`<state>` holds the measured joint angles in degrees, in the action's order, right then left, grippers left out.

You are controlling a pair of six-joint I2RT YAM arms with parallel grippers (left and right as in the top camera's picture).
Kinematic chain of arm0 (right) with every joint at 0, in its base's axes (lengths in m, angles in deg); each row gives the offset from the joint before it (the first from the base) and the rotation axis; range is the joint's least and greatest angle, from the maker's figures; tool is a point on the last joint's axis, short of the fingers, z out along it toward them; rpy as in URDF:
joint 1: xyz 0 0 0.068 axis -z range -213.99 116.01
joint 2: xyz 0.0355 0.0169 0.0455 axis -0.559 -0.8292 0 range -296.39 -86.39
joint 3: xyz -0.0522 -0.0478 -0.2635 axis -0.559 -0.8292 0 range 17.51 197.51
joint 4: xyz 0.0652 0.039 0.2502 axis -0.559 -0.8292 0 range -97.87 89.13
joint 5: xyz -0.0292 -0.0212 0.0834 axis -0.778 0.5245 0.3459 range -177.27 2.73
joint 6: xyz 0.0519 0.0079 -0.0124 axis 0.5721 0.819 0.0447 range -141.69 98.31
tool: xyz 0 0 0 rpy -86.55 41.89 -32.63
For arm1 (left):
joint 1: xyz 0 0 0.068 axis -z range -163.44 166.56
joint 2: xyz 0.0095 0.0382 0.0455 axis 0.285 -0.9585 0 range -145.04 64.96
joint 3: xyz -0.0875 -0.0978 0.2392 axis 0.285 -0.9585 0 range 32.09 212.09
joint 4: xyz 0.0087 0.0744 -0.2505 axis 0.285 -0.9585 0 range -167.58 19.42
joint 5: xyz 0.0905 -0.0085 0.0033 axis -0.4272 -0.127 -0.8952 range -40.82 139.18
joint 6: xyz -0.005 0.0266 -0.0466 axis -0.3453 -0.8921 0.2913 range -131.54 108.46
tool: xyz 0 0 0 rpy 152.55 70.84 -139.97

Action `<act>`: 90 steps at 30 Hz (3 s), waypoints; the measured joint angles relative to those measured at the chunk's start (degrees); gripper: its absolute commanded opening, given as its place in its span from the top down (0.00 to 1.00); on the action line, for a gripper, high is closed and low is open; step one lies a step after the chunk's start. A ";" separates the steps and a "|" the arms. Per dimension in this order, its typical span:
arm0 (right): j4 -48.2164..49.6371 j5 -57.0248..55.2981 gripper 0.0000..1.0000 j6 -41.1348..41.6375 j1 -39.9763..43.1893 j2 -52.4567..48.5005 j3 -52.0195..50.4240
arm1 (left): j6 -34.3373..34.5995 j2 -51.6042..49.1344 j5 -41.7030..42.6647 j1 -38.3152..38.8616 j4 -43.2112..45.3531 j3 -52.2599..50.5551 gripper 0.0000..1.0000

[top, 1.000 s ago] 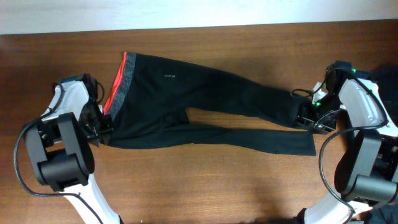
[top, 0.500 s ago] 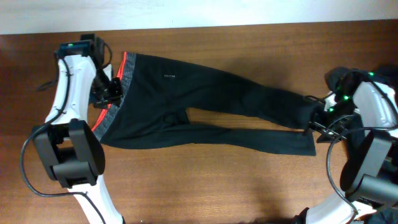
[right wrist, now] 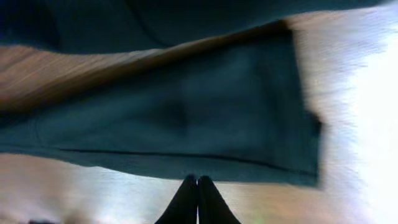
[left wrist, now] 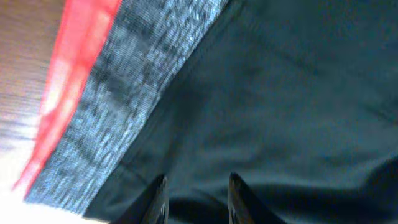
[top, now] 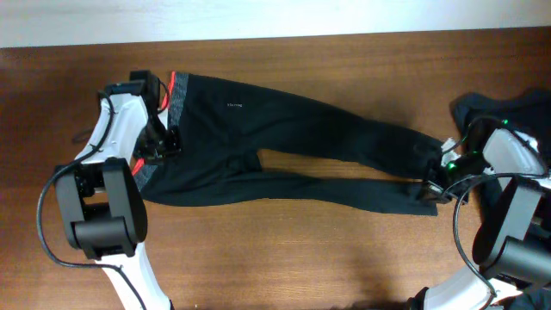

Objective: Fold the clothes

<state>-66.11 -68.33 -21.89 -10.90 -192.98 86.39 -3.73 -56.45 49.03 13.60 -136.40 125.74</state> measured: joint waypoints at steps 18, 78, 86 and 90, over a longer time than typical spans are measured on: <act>14.86 3.37 0.96 -0.52 -3.04 -0.02 -9.38 | 0.00 0.00 1.79 0.00 0.70 -5.20 0.68; 16.68 -0.35 0.96 -0.28 1.99 -0.24 -4.90 | 0.00 2.29 5.97 0.00 -0.96 -4.15 0.53; -1.44 6.80 0.96 -6.54 1.99 -0.13 5.73 | 0.00 2.29 5.99 0.00 0.00 -4.15 0.52; -8.81 7.17 0.96 -8.59 1.99 1.16 6.99 | 0.00 2.29 5.97 0.00 1.27 -4.15 0.52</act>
<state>-74.91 -61.16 -30.48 -8.91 -191.82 93.38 -3.73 -54.15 55.00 13.60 -135.14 121.58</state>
